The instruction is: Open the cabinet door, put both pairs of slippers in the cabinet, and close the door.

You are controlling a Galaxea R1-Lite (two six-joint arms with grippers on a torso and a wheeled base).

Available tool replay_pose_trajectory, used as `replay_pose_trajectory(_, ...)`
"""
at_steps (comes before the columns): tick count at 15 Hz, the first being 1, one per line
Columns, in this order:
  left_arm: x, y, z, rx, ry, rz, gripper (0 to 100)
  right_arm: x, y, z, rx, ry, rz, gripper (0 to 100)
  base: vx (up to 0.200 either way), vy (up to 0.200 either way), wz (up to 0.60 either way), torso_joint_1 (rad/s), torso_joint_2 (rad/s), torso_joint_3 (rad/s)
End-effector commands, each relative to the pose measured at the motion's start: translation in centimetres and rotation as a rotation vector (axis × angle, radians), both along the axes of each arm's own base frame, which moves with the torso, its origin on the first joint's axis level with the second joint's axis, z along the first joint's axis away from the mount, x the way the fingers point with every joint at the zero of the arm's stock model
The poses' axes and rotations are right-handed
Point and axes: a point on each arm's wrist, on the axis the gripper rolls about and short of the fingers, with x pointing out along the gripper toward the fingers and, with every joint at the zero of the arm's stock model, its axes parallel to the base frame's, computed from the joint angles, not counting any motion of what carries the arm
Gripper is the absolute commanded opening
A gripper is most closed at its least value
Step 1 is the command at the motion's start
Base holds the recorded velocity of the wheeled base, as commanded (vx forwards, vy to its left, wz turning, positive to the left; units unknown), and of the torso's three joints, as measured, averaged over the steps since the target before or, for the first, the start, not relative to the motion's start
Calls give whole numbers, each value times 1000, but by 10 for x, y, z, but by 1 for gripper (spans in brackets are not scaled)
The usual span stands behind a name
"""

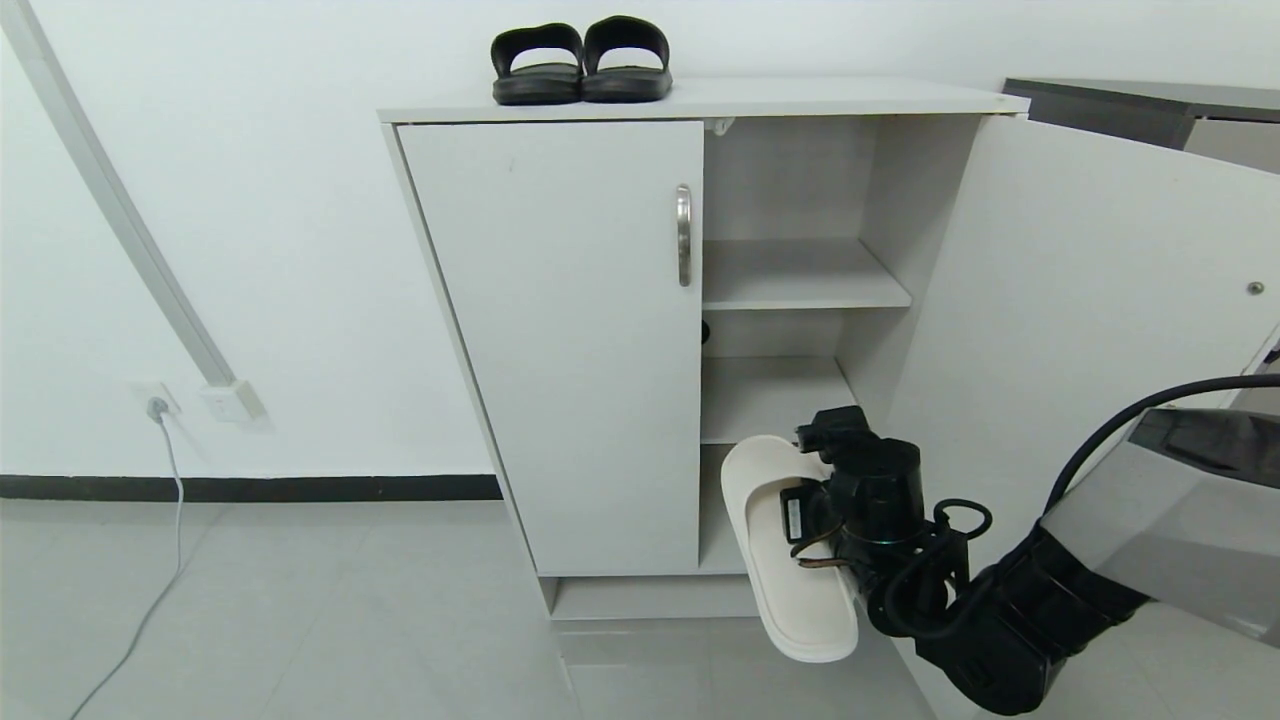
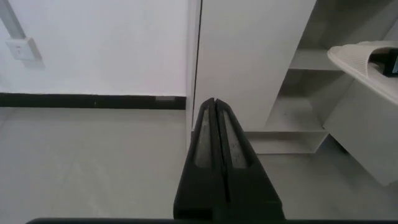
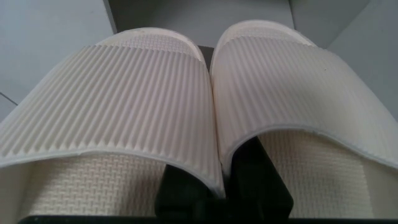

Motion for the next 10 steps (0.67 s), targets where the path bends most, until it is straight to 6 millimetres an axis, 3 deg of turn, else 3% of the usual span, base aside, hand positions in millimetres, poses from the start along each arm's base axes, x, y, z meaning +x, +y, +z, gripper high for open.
replay_pose_trajectory(1,0,0,0,2,-2,-2,0,1,1,0,2,-1,1,0,0,0,0,0,0,0)
replay_pose_trajectory(4,0,0,0,-11,-2,-2,0,3,7,0,15,-10,7,0,0,0,0,0,0,0)
replay_pose_trajectory(7,0,0,0,-26,-2,0,0,3,24,8,40,-46,20,0,0,0,0,0,0,0)
replay_pose_trajectory(10,0,0,0,-24,-2,0,0,6,25,10,41,-61,-22,0,0,-200,0,4,2,2)
